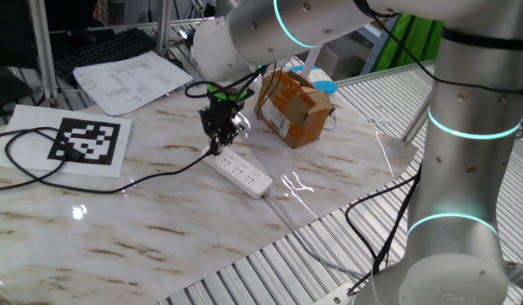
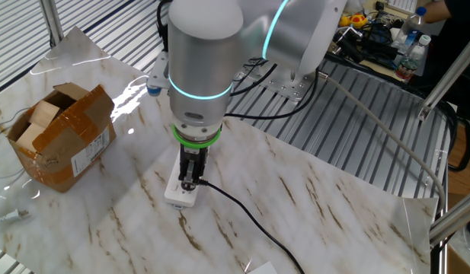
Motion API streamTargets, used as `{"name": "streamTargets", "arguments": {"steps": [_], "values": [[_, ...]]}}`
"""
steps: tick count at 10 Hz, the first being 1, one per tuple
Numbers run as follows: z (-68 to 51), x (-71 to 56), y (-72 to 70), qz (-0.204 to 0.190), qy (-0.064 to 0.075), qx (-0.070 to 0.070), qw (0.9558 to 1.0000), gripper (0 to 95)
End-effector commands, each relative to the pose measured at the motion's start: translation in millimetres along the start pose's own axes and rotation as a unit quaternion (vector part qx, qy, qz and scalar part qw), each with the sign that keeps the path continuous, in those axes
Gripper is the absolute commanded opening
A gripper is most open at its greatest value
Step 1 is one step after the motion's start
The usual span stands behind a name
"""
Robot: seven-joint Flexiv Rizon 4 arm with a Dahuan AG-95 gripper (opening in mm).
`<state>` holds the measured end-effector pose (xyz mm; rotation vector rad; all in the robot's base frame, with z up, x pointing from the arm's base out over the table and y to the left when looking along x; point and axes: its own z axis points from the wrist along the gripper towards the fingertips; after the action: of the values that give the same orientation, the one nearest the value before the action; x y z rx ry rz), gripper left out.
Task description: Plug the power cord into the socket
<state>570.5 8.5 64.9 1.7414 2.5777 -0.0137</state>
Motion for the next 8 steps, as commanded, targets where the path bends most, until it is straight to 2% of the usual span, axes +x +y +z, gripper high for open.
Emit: {"name": "streamTargets", "arguments": {"steps": [1,3,5,8], "values": [[2.8,0.7,2.3,-0.002,-0.004,-0.001,1.0,0.0],[3.3,1.1,2.6,-0.007,-0.008,0.0,0.9999,0.0],[3.7,0.9,3.0,-0.007,-0.005,-0.001,1.0,0.0],[6.2,2.3,4.2,-0.006,-0.009,-0.001,0.9999,0.0]]}}
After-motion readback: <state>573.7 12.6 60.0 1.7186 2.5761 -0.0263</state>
